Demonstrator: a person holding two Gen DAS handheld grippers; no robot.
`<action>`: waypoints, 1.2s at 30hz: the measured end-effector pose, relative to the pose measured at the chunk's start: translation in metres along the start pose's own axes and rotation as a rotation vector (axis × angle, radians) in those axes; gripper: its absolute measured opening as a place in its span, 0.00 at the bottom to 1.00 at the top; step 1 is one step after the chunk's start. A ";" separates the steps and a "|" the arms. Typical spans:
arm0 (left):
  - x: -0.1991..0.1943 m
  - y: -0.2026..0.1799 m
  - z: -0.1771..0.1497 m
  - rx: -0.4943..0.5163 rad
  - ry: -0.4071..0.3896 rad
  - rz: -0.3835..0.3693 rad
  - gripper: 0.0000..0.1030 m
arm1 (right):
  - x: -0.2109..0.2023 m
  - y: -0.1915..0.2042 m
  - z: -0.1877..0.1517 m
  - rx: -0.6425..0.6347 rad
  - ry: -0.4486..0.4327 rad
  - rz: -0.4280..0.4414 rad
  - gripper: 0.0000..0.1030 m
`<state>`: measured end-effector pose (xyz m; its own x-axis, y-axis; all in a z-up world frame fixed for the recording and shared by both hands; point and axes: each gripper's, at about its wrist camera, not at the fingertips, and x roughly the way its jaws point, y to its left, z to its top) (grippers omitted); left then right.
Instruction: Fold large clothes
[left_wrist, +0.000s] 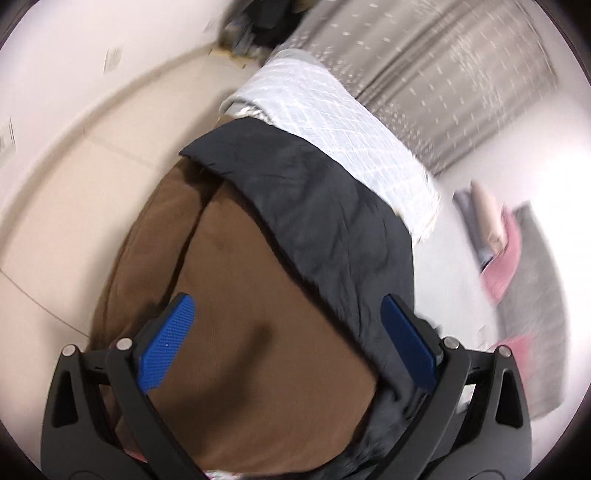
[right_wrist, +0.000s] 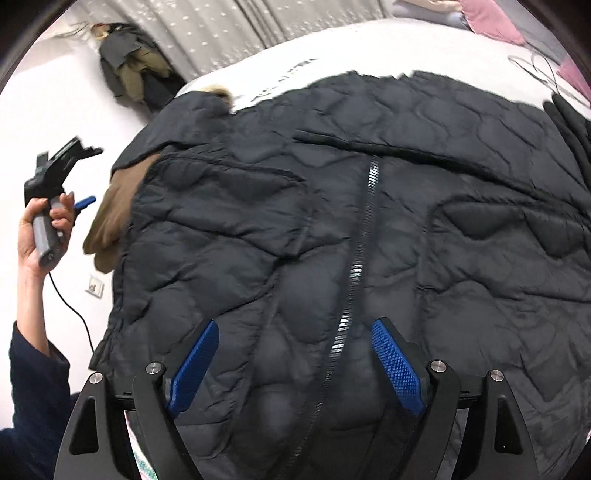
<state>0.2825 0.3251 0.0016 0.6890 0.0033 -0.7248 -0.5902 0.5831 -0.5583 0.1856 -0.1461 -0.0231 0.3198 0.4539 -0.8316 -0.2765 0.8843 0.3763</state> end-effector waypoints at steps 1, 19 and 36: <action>0.007 0.007 0.007 -0.036 0.019 -0.019 0.98 | -0.001 -0.003 0.002 0.015 -0.011 0.013 0.84; 0.057 0.035 0.053 -0.165 -0.059 -0.076 0.80 | 0.007 -0.021 0.014 0.130 -0.065 0.104 0.84; 0.051 0.032 0.074 -0.193 -0.103 -0.044 0.08 | 0.004 -0.031 0.019 0.160 -0.097 0.089 0.84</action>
<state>0.3296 0.4041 -0.0234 0.7491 0.0701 -0.6587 -0.6215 0.4183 -0.6624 0.2130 -0.1699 -0.0302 0.3884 0.5324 -0.7522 -0.1620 0.8430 0.5130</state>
